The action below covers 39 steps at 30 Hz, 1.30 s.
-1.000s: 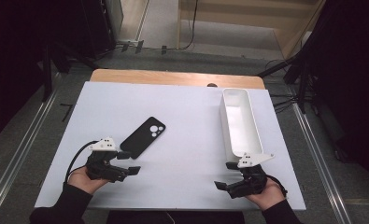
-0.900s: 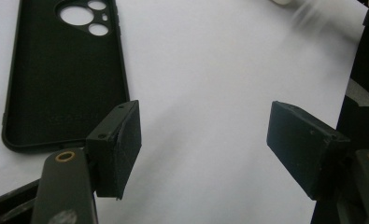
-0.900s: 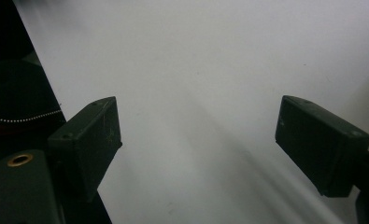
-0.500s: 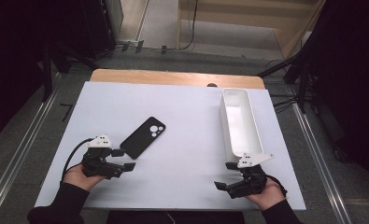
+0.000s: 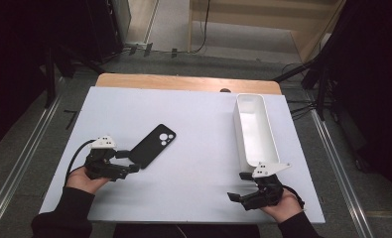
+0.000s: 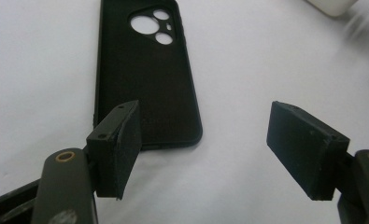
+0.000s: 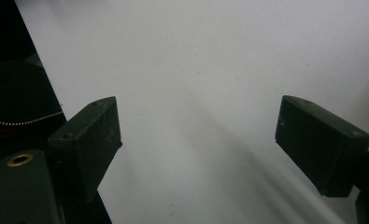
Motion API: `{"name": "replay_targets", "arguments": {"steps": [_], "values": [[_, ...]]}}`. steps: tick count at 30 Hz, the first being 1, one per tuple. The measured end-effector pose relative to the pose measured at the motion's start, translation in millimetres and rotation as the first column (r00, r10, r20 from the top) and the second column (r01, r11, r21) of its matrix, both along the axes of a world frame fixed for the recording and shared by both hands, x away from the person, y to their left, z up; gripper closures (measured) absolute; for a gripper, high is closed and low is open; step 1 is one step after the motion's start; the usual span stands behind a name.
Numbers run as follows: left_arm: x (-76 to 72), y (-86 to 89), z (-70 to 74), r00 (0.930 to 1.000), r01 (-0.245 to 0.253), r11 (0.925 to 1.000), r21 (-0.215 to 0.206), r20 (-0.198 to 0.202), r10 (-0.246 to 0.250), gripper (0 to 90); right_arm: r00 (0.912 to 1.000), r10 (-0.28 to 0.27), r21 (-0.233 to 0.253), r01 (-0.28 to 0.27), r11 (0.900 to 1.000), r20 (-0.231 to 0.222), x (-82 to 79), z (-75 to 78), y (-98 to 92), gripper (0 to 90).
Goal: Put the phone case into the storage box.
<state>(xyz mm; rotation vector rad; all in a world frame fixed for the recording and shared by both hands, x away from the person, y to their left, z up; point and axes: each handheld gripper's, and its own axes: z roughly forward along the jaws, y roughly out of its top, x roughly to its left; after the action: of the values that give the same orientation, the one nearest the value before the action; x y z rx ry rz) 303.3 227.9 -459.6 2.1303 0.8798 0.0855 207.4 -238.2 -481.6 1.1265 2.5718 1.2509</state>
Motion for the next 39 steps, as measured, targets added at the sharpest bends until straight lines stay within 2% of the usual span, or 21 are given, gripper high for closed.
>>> {"name": "replay_targets", "arguments": {"steps": [3,10,14,19,27,30,38,39], "values": [[1.7,-0.4,0.2,0.9999,-0.007,1.0000,0.002,0.013,0.007,26.6,1.0000,0.000,0.003,0.000,1.000,-0.001,-0.2,0.0,0.5,12.8],[6.5,-4.6,3.3,0.9998,-0.007,1.0000,0.006,0.016,0.007,26.6,1.0000,0.000,0.003,0.000,1.000,0.000,-0.1,-0.1,0.5,12.8],[10.1,-6.2,5.5,0.9998,-0.011,0.9999,-0.006,0.019,0.011,26.6,1.0000,0.001,0.003,-0.001,1.000,-0.001,0.1,-0.2,0.4,12.8],[18.5,-10.0,6.7,0.9989,-0.013,0.9999,0.007,0.044,0.013,26.5,1.0000,0.004,-0.001,-0.004,1.000,0.000,0.1,-0.3,0.3,12.8],[34.9,-17.2,8.2,0.9975,-0.017,0.9998,0.002,0.068,0.017,26.5,1.0000,0.005,0.002,-0.005,1.000,0.000,0.4,-0.5,0.8,12.8],[39.3,-21.4,8.4,0.9973,-0.017,0.9998,-0.006,0.072,0.017,26.6,1.0000,0.003,0.002,-0.003,1.000,-0.003,0.2,-0.4,0.8,12.8],[47.9,-32.6,10.1,0.9928,-0.020,0.9994,-0.027,0.117,0.023,26.5,1.0000,0.005,-0.001,-0.005,1.000,0.001,0.2,-0.6,0.4,12.8],[48.8,-34.0,9.5,0.9935,-0.020,0.9995,-0.026,0.111,0.022,26.5,1.0000,0.003,-0.001,-0.003,1.000,0.000,0.1,-0.6,0.5,12.8]]}}
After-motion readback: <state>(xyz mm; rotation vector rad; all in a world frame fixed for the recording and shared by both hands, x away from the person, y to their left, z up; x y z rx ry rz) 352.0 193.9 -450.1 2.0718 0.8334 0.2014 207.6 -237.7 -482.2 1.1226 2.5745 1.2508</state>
